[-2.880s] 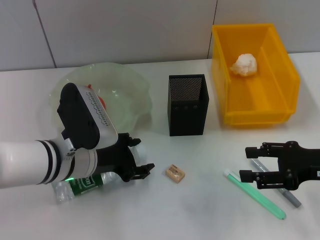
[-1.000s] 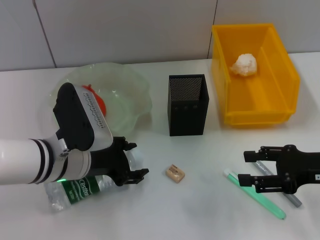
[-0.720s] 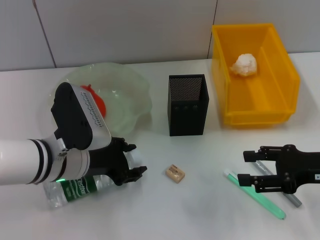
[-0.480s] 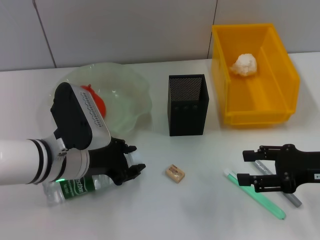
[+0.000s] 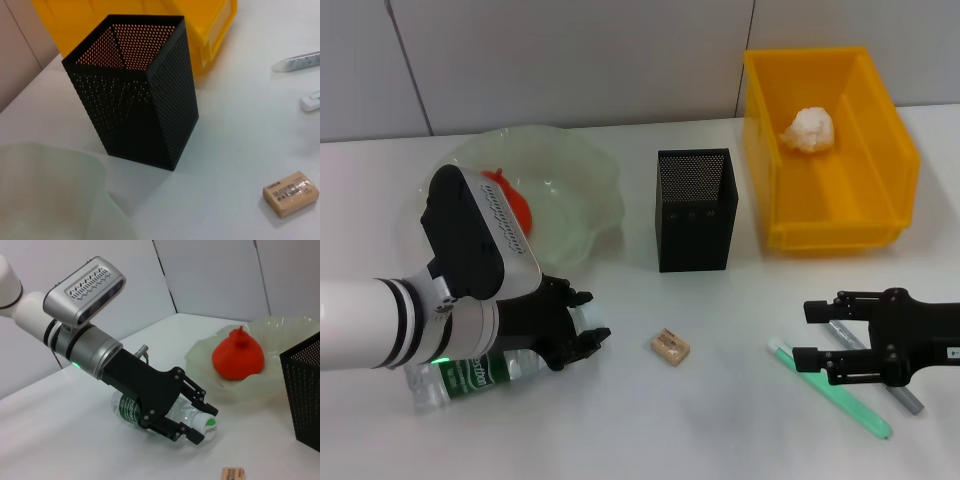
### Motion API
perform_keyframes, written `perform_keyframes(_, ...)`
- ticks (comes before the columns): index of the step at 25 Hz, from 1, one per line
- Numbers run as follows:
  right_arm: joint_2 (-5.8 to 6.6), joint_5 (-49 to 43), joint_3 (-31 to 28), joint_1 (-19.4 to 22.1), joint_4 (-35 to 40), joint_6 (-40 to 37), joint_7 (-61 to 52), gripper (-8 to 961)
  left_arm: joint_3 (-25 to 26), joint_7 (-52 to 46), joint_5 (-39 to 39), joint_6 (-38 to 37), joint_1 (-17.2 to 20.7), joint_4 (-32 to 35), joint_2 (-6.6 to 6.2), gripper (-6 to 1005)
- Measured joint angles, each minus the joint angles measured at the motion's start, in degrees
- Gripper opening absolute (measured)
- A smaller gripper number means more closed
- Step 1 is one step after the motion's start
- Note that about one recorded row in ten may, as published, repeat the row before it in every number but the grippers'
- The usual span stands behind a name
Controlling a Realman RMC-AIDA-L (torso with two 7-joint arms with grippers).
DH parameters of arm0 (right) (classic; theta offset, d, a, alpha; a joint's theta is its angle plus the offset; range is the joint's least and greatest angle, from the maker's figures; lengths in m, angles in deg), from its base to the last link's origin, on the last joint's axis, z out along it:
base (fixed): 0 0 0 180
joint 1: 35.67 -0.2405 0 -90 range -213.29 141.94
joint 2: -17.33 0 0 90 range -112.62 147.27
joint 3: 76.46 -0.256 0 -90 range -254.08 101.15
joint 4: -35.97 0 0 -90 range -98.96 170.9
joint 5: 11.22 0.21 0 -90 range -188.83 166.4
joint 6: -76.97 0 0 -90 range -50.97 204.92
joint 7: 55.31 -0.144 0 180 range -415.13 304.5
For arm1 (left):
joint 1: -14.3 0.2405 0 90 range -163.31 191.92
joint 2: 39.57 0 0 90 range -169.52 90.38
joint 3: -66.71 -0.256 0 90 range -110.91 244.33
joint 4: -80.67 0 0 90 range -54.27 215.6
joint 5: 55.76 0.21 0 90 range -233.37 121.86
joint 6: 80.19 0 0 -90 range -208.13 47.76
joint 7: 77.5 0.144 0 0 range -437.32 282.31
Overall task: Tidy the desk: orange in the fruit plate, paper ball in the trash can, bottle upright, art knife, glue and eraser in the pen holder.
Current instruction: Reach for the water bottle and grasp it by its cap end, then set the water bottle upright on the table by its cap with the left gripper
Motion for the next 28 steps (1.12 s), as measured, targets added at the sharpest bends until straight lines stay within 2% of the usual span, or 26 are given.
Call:
perform_keyframes(9, 0.00, -0.1, -0.2, 0.2, 0.0, 0.0, 0.1, 753, 0.1, -0.5, -0.2, 0.0, 0.1, 0.8, 0.10, 446)
perform_keyframes(28, 0.00, -0.2, -0.5, 0.6, -0.1, 0.0, 0.2, 752, 1.2, -4.4, -0.8, -0.6, 4.6, 10.4, 0.08, 440)
